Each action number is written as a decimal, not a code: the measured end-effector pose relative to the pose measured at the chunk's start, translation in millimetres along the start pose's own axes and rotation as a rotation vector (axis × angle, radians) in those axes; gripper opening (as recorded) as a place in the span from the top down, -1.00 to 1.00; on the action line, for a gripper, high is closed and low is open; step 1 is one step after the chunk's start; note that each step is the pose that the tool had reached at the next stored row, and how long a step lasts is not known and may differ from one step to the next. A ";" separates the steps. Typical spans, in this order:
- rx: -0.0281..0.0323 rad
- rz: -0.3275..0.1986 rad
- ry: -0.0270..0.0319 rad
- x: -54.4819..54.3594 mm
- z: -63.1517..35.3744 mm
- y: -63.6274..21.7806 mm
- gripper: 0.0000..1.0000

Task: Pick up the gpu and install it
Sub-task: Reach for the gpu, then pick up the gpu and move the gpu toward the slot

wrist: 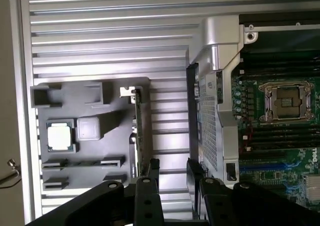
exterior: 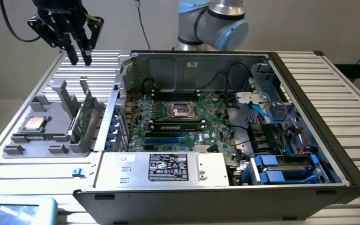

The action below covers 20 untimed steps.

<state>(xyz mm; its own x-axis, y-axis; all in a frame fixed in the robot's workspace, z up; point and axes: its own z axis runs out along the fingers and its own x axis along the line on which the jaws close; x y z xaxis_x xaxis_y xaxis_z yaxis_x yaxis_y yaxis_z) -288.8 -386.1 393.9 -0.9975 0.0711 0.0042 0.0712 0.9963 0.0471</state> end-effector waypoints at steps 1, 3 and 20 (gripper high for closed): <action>0.0001 0.000 0.0009 4.6 -0.2 -0.3 0.30; 0.0001 0.000 0.0023 13.6 -0.4 -0.8 0.30; 0.0006 -0.004 0.0080 47.3 -1.2 -3.2 0.30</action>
<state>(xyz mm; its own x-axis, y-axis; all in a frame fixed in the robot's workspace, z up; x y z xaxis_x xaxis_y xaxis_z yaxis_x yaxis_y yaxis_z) -336.2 -386.0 395.2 -0.9977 0.0670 0.0120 0.0675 0.9966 0.0466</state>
